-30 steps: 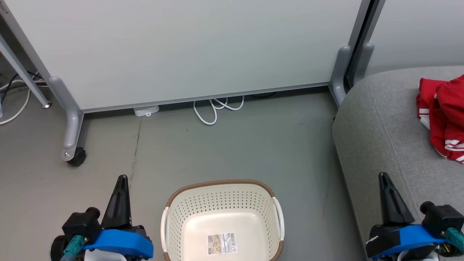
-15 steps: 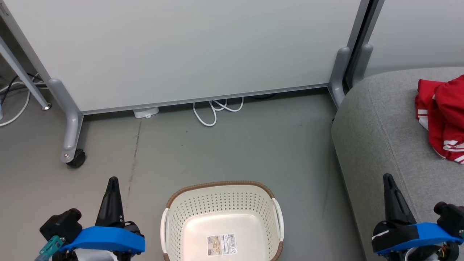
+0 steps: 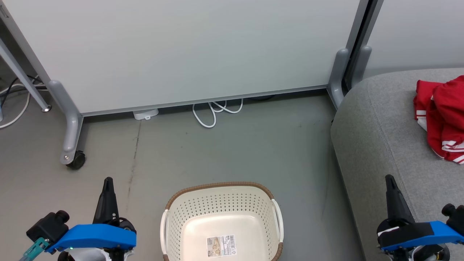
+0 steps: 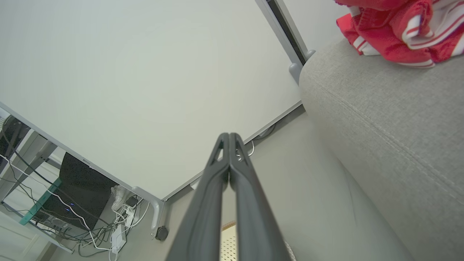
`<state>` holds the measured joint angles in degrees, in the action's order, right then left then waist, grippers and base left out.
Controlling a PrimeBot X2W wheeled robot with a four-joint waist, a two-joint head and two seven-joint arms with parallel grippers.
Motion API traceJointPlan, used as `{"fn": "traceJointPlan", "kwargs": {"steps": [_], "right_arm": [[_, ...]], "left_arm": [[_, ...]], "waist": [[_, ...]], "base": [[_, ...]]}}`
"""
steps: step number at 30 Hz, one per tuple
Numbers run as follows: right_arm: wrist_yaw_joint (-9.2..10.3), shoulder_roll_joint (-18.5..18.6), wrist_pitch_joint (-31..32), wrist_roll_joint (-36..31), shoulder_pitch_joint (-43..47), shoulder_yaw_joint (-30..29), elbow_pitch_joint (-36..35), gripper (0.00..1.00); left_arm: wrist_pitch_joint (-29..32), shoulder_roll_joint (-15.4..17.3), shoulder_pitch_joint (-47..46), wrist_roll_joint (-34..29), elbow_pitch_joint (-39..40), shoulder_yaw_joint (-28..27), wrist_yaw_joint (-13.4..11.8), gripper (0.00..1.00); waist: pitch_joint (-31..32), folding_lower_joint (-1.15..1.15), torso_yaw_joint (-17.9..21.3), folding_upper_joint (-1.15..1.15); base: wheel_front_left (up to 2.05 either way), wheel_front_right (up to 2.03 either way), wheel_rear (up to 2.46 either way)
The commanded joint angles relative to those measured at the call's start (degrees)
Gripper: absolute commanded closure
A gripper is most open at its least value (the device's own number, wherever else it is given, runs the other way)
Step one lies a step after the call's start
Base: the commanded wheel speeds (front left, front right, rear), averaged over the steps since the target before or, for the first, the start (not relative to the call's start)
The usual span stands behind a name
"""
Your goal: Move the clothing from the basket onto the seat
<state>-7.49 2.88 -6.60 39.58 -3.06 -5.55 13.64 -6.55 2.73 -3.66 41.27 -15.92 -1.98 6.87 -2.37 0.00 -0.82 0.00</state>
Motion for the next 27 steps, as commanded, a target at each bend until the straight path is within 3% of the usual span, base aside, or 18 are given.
{"fn": "traceJointPlan", "kwargs": {"steps": [1,27], "right_arm": [[0.0,0.1,0.4,2.0,-1.5,-0.1,-0.7,1.0],[-0.01,0.1,5.2,21.0,-2.3,-0.5,-0.3,1.0]], "left_arm": [[0.5,0.2,-1.5,1.7,0.9,-0.5,0.3,1.0],[5.2,0.2,-2.1,20.2,1.4,-2.1,0.5,1.0]], "waist": [[0.0,0.0,0.0,0.0],[0.6,0.0,0.2,0.0]], "base": [[0.0,0.0,0.0],[0.0,0.0,0.0]]}}
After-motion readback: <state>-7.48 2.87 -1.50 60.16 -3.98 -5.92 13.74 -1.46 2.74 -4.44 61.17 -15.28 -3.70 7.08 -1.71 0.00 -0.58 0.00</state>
